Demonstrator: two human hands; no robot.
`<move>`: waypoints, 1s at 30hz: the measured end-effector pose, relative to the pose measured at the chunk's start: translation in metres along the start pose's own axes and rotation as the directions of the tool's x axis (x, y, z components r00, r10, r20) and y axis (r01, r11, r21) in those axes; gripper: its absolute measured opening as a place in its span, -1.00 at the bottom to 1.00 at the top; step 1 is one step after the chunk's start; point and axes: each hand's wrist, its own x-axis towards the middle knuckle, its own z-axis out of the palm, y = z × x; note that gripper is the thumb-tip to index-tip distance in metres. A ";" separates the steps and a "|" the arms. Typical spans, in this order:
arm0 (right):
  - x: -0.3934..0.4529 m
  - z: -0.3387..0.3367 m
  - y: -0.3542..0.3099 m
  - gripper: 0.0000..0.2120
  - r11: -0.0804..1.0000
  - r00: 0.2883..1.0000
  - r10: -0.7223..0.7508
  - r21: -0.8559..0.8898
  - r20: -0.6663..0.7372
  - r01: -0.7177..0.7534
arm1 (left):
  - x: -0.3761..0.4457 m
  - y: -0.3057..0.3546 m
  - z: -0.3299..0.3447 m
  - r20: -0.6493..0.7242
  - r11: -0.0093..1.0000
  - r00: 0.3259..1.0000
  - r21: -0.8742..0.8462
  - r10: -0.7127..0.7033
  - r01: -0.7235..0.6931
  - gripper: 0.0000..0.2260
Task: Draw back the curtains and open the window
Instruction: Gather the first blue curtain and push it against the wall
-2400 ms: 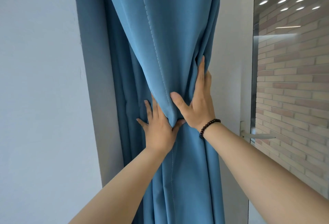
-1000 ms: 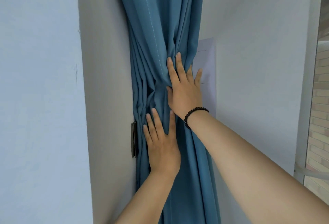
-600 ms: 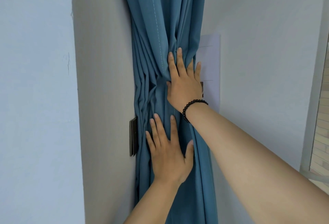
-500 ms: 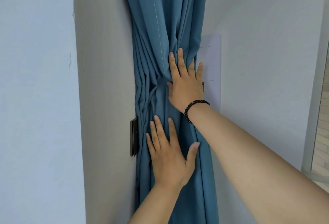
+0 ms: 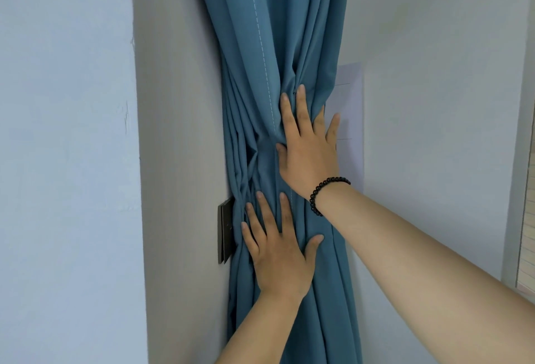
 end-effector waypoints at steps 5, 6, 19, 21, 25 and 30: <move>0.005 -0.008 -0.005 -0.16 1.000 0.999 0.025 0.008 -0.048 -0.025 | 0.000 -0.002 0.006 0.004 1.000 1.000 0.015 0.015 -0.015 -0.21; 0.009 -0.010 -0.006 -0.11 0.999 0.997 0.039 0.010 -0.064 -0.039 | 0.000 -0.002 0.006 0.003 1.000 1.000 0.016 0.018 -0.018 -0.22; 0.084 -0.075 -0.045 0.18 0.995 0.944 0.078 0.079 -0.321 -0.055 | 0.001 -0.006 0.013 -0.024 0.999 0.999 -0.025 0.038 -0.039 -0.18; 0.090 -0.085 -0.045 0.17 0.995 0.930 0.068 0.091 -0.360 -0.038 | 0.001 -0.006 0.013 -0.029 0.999 0.999 -0.029 0.042 -0.042 -0.18; 0.106 -0.099 -0.050 0.04 0.995 0.927 -0.002 0.093 -0.375 0.039 | 0.001 -0.005 0.010 -0.027 0.998 0.999 -0.049 0.032 -0.033 -0.17; 0.124 -0.087 -0.045 0.02 0.994 0.975 0.020 0.108 -0.222 0.005 | -0.001 0.003 -0.001 0.007 0.992 0.999 -0.121 -0.037 0.037 0.02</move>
